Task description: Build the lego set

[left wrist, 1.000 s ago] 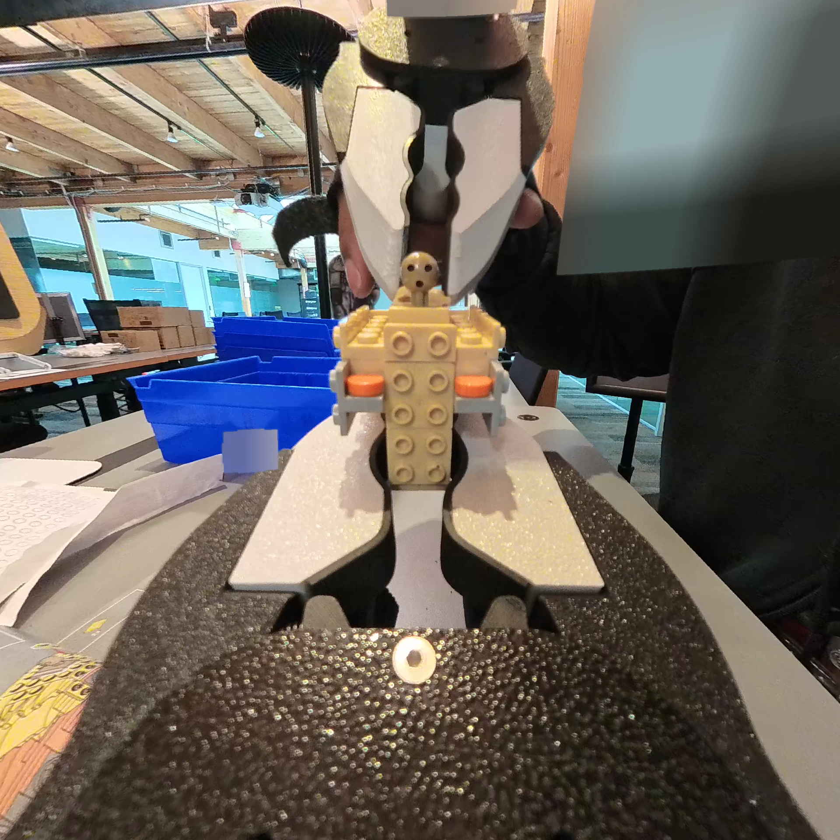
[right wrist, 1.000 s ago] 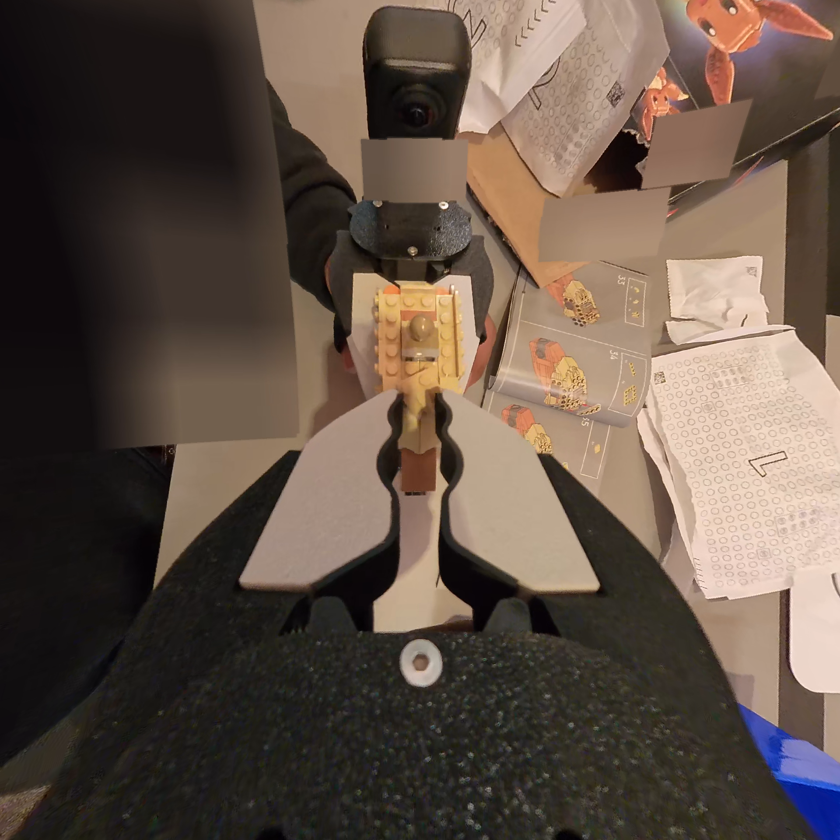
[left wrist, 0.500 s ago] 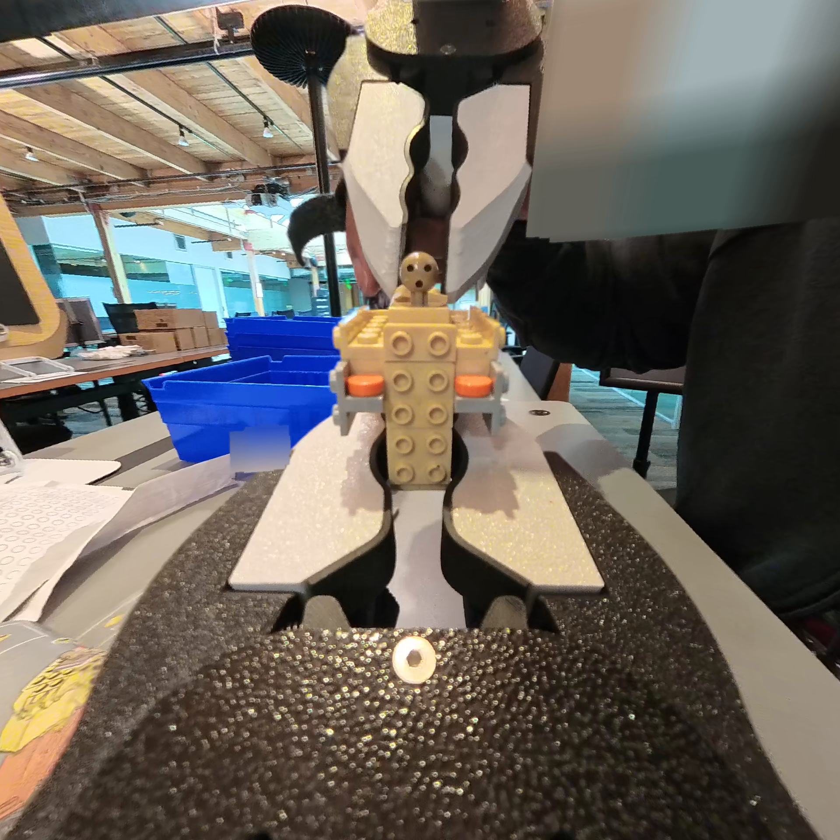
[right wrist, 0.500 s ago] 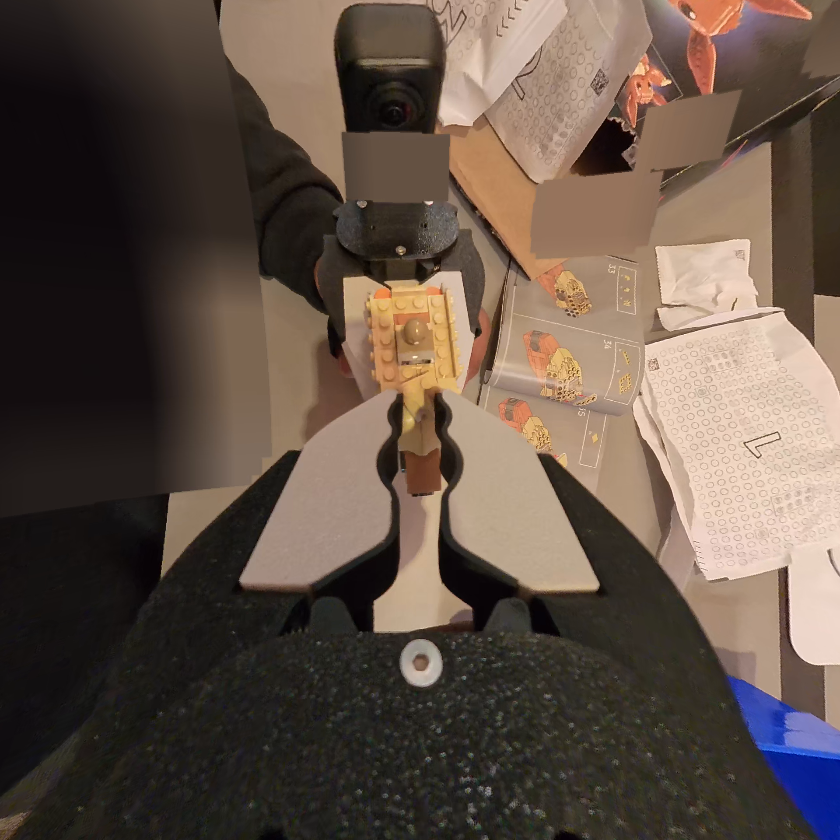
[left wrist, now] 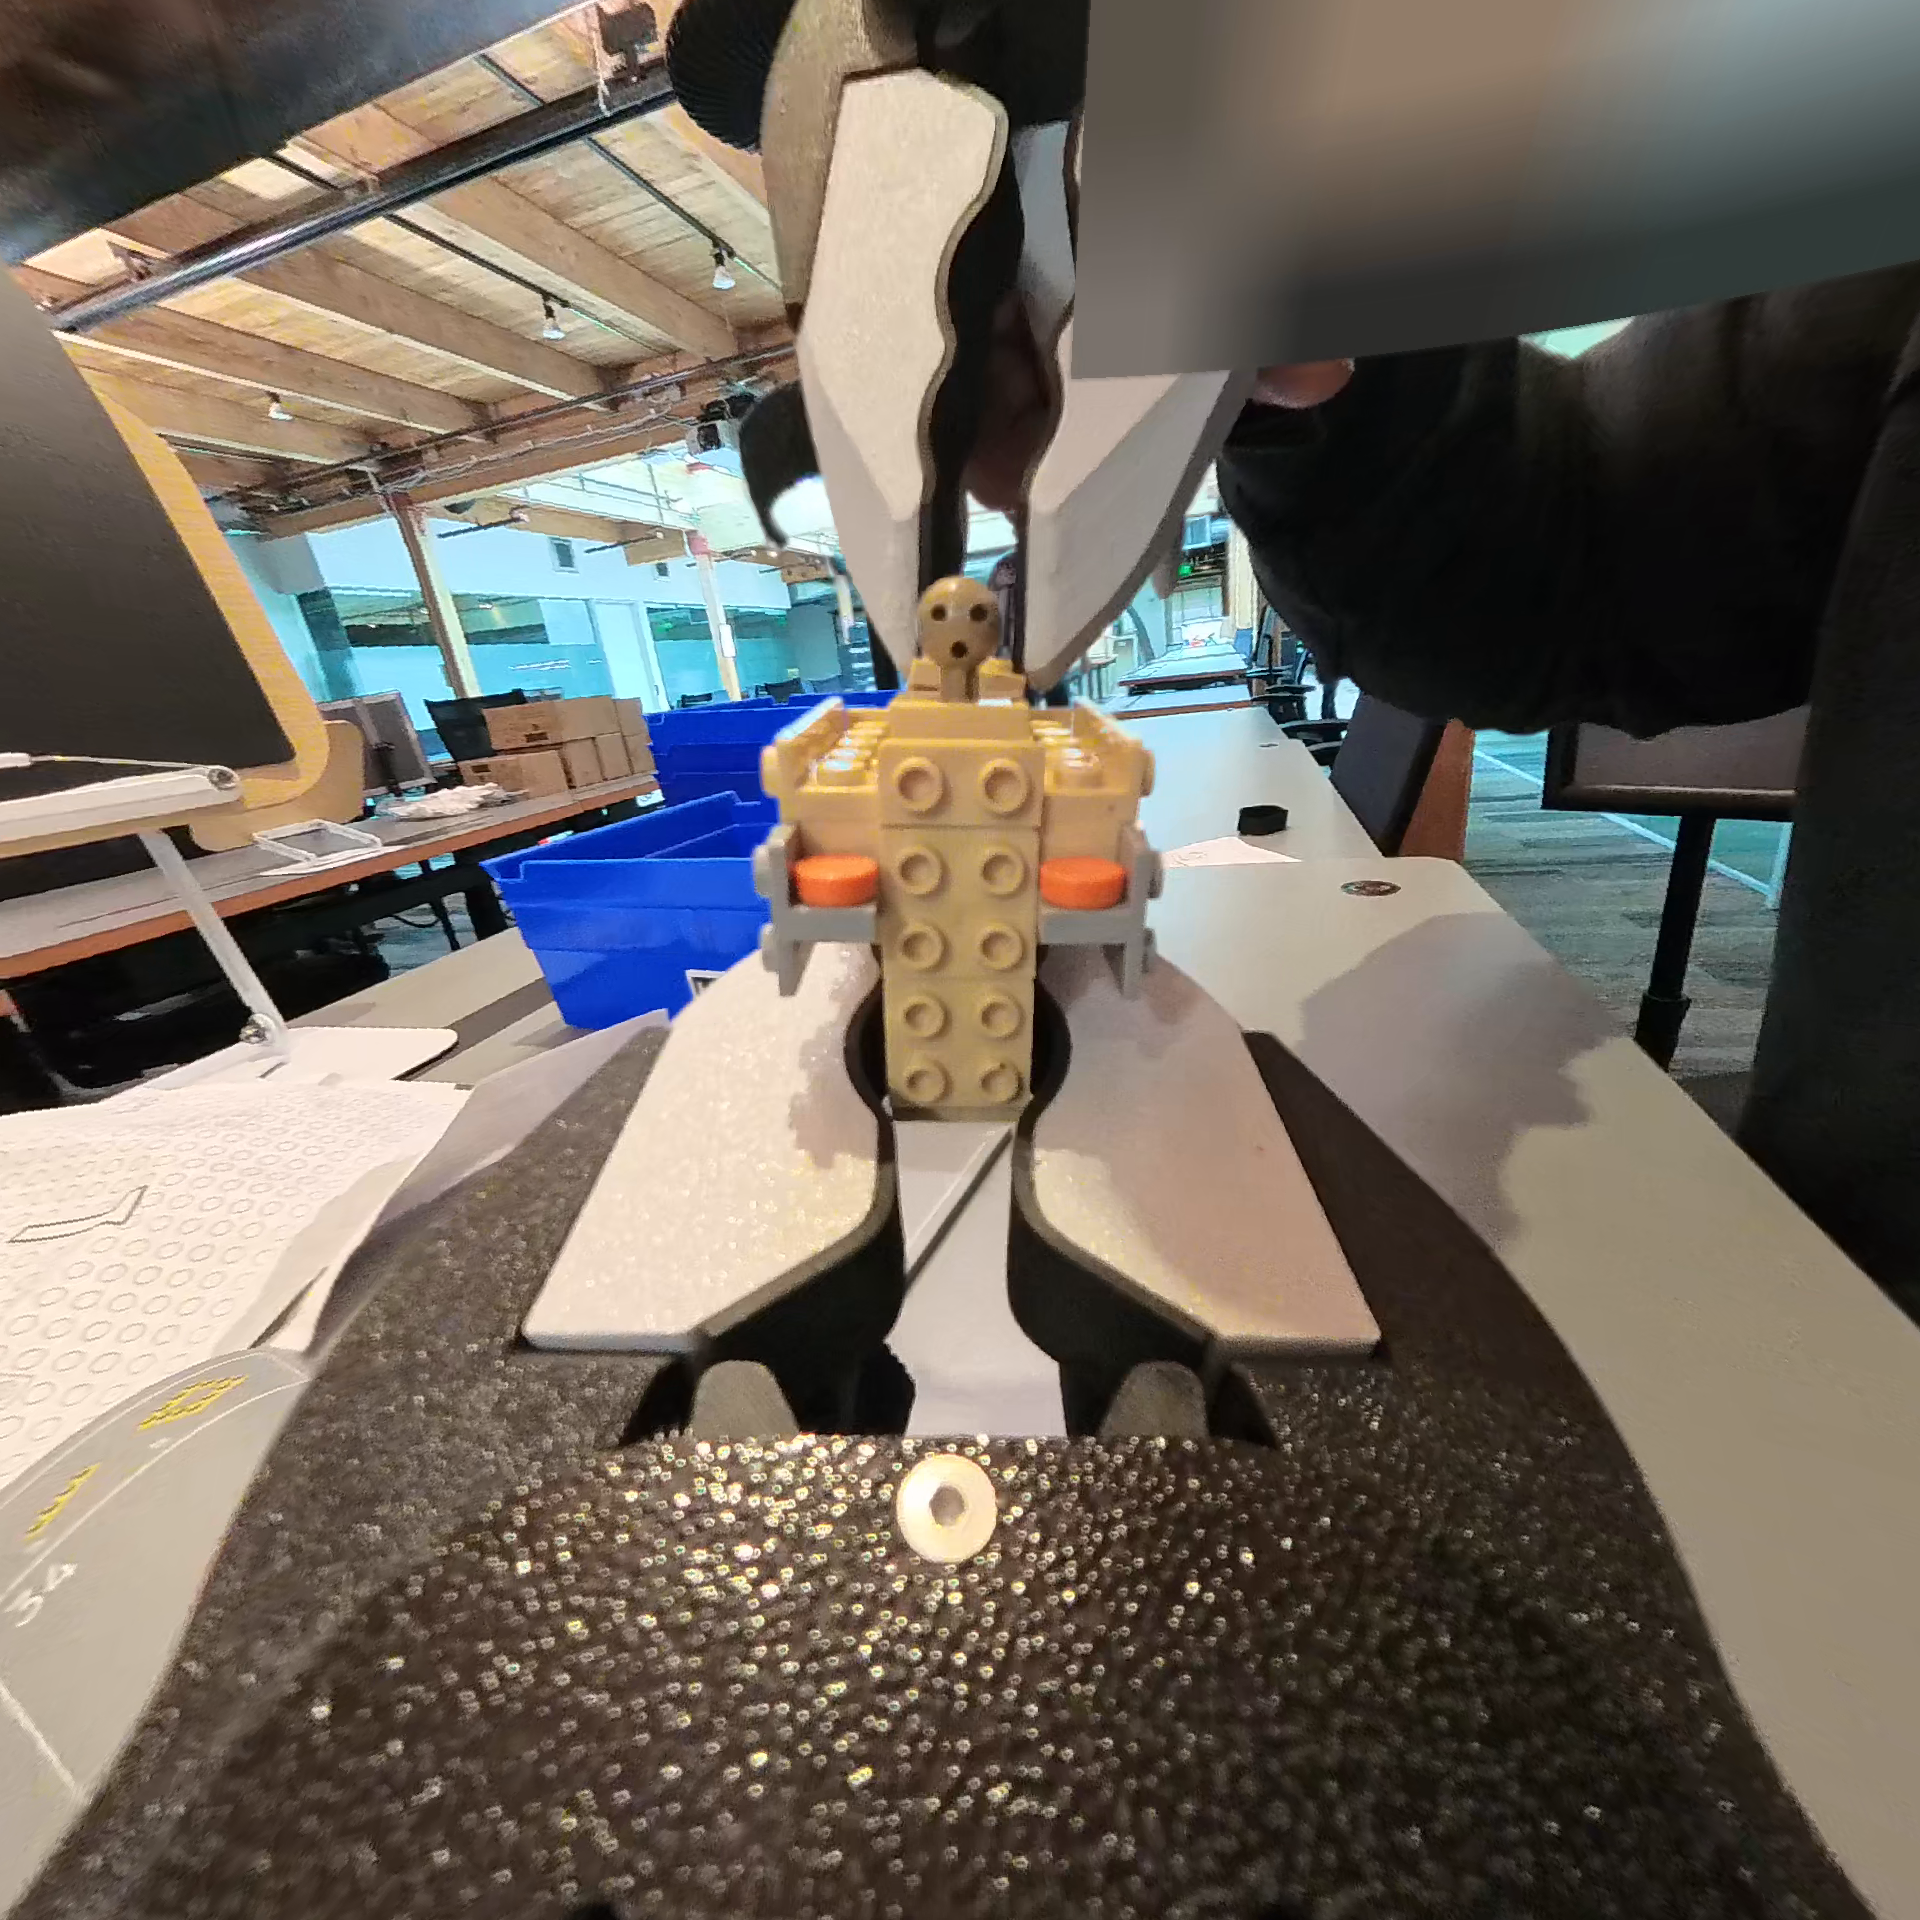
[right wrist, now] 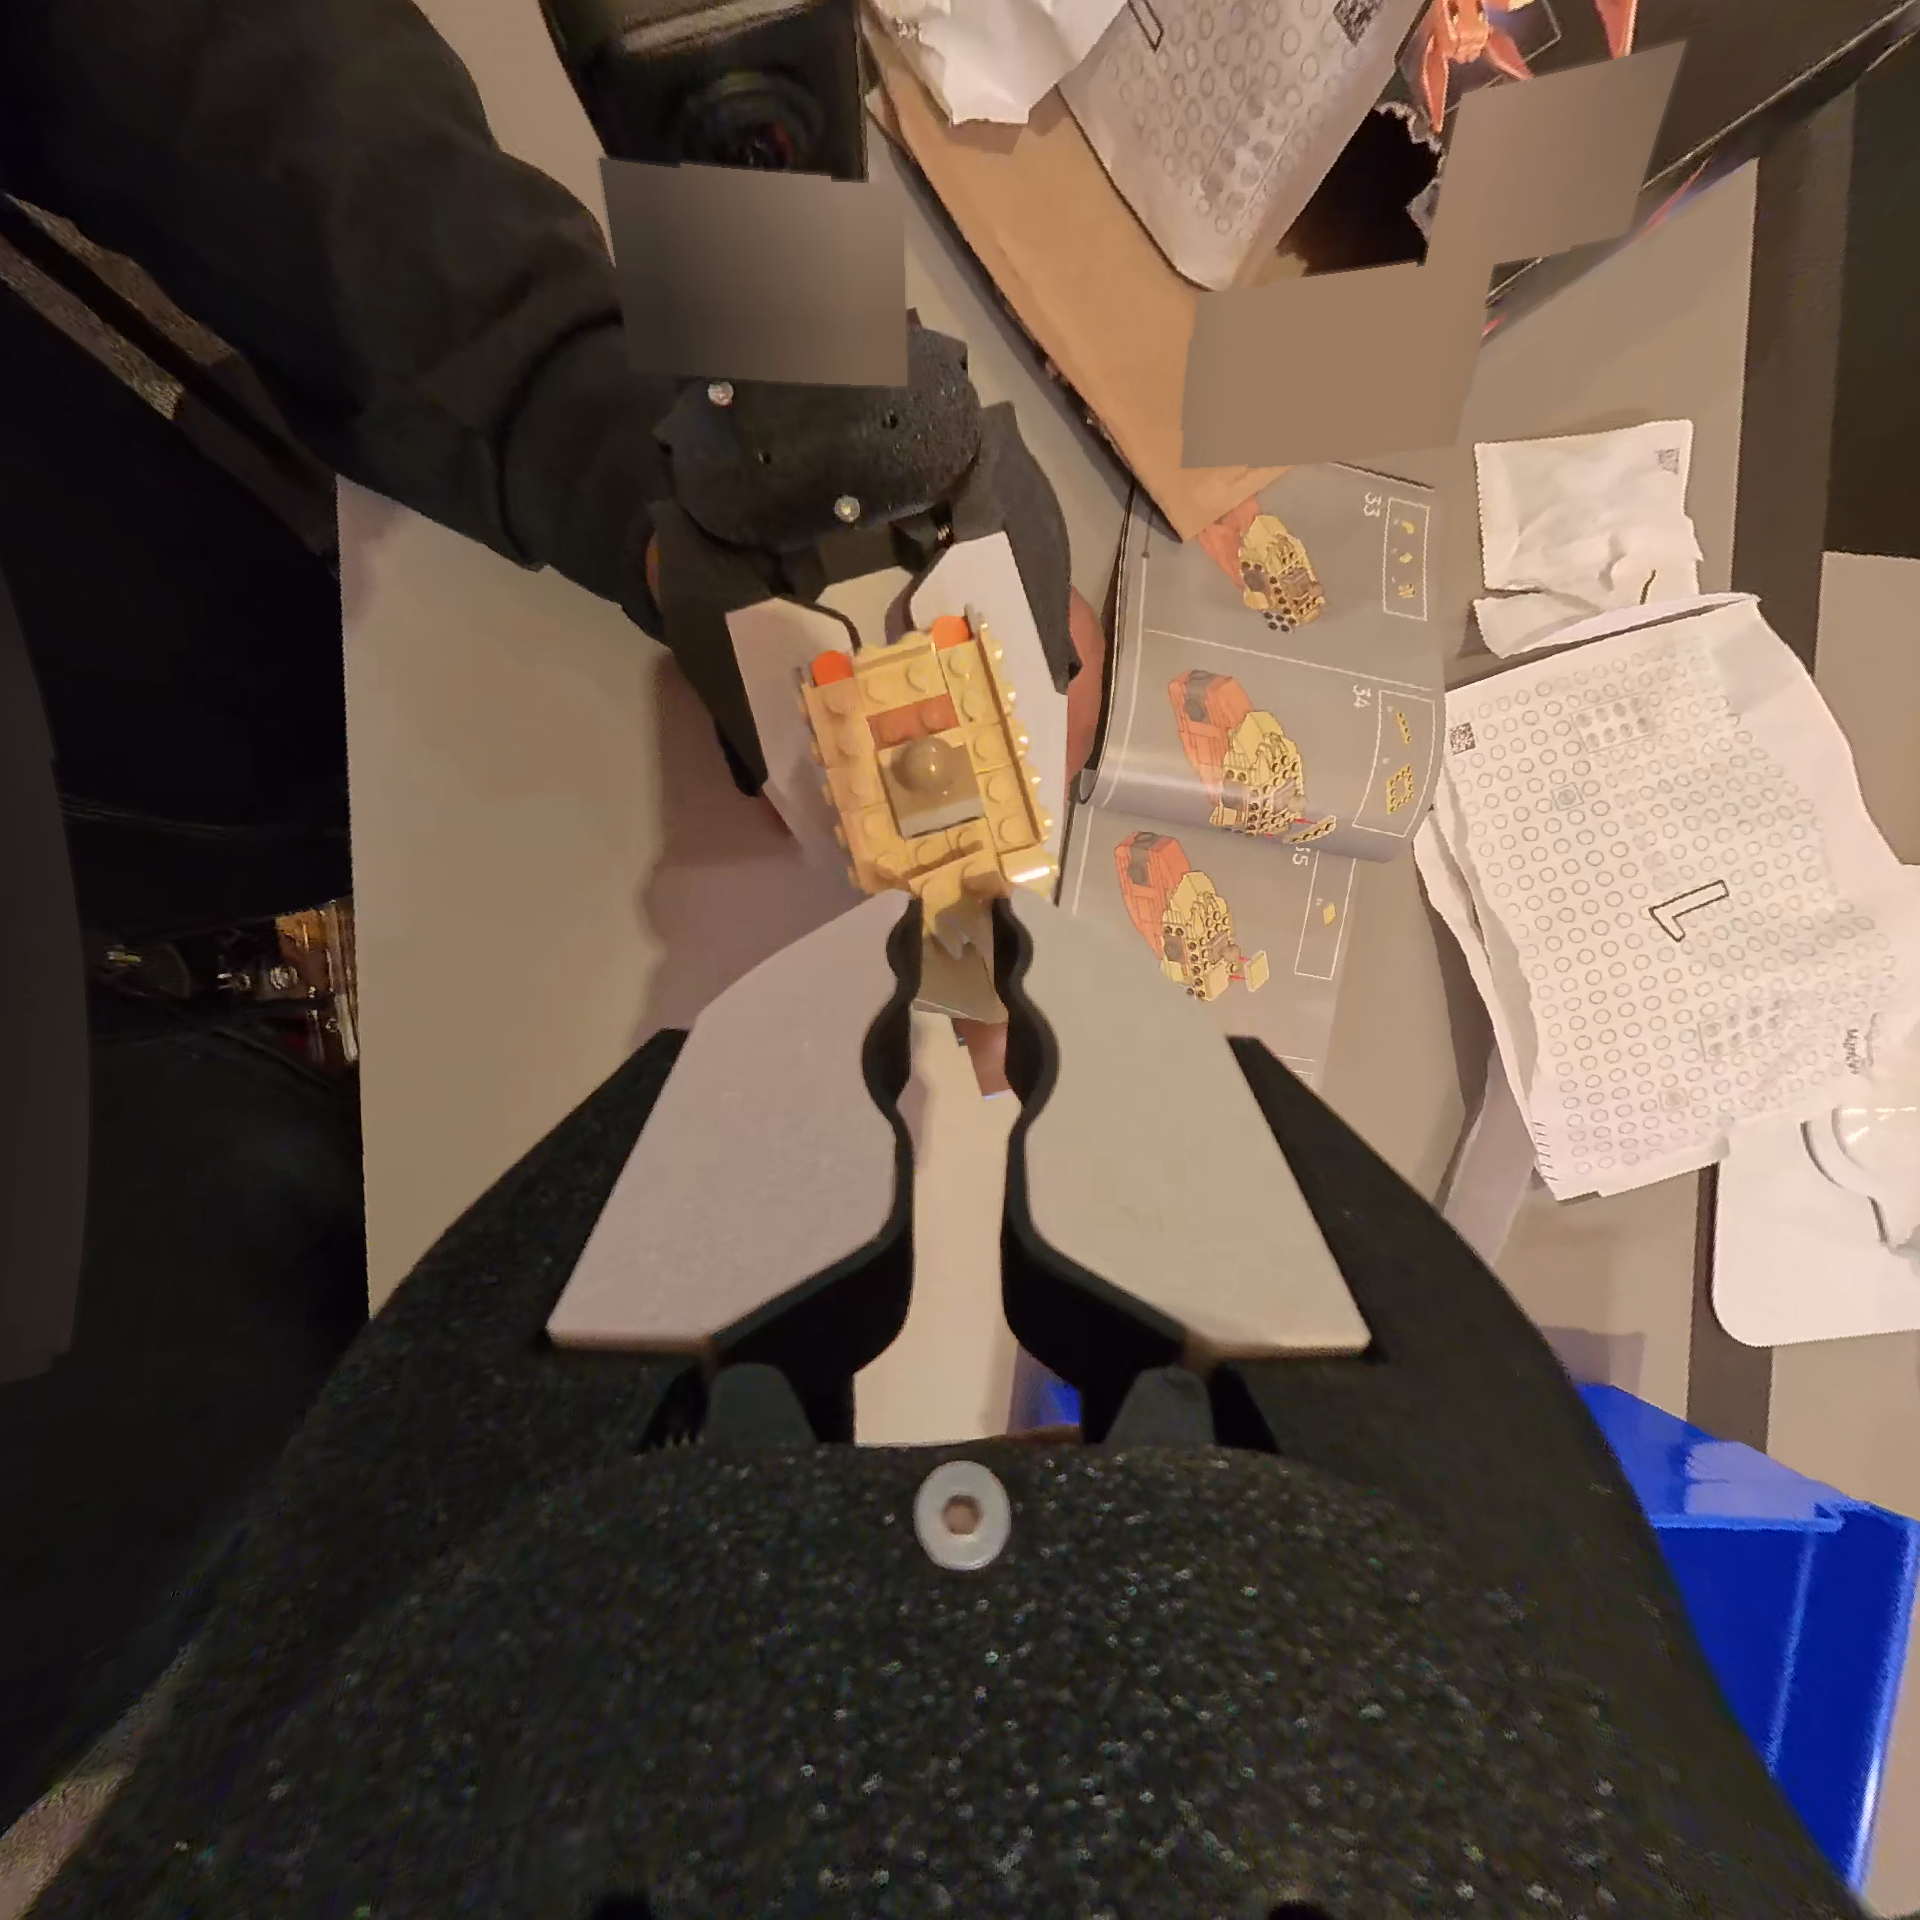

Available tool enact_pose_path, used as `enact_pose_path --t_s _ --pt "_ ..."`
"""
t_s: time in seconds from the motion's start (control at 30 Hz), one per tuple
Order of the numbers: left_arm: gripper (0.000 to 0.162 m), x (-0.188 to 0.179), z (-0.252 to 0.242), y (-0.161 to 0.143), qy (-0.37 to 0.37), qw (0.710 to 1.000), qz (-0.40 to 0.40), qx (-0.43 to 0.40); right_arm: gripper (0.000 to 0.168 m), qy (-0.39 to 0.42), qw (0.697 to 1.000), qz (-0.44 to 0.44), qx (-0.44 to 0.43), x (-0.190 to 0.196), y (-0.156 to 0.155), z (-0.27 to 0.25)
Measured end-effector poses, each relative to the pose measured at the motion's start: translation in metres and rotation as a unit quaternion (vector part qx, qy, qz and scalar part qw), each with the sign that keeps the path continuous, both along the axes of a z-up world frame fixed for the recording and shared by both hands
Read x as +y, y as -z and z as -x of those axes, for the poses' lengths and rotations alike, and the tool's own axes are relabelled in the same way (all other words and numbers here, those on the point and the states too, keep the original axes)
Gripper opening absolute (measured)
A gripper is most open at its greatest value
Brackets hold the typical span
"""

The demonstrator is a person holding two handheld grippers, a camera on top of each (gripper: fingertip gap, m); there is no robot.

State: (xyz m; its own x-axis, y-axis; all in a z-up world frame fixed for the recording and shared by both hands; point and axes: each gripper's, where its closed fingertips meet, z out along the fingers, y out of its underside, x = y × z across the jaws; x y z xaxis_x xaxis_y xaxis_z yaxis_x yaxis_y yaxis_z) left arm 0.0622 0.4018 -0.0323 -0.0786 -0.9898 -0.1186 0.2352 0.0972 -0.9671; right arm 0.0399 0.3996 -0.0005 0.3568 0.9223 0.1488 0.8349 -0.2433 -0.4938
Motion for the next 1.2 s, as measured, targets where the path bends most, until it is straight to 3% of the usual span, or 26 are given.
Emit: enact_pose_path --t_s 0.5,1.2 --pt "0.018 0.006 -0.001 0.001 -0.076 0.995 -0.062 0.015 0.012 0.01 0.999 -0.016 -0.047 0.0 0.003 -0.004" --pt "0.018 0.005 -0.004 0.01 -0.039 0.999 -0.017 0.033 0.011 0.0 0.997 0.014 -0.081 0.002 0.011 -0.009"
